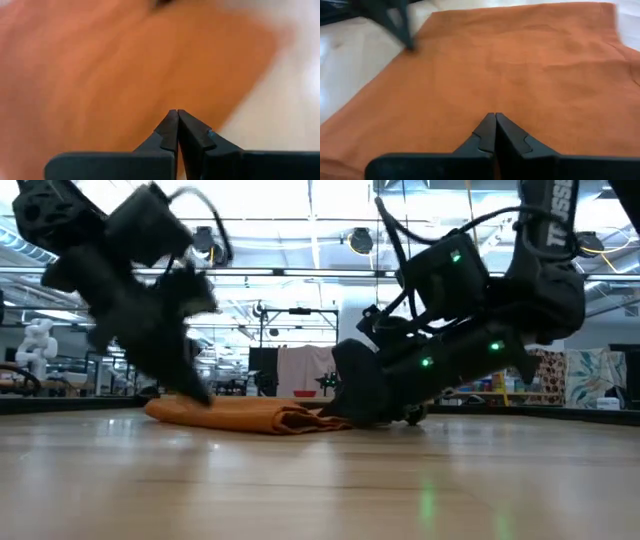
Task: Roll towel
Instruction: Roll the brown towel
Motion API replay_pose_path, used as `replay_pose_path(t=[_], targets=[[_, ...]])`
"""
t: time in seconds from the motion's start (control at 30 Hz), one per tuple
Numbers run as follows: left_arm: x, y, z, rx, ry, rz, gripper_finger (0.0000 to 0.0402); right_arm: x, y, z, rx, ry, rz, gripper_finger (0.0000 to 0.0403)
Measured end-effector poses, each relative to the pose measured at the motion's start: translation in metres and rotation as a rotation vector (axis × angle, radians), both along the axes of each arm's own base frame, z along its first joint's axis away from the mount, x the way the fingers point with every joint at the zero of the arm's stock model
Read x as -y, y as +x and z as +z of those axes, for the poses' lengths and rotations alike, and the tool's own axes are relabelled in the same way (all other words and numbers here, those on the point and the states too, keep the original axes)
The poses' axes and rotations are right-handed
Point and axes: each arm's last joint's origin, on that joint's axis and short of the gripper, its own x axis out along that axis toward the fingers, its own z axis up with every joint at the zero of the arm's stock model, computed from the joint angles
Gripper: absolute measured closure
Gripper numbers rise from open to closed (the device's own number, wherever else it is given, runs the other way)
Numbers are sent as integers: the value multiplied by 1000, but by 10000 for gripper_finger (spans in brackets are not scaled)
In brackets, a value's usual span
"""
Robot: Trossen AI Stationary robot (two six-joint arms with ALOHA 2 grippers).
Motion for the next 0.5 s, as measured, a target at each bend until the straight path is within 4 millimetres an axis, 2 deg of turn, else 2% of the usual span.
replay_pose_path(t=[0.13,0.27,0.4,0.5], targets=[[-5,-4,-11,-88,99,93,388,-21,6,4,10,12,1,403],[-9,-3,-12,-87,152,66,388,-35,16,10,7,24,24,403],[-11,-5,-8,-93,202,-15,388,-42,23,23,25,-23,59,403],[-11,-8,-2,-87,193,-35,388,-42,23,40,12,-67,67,403]])
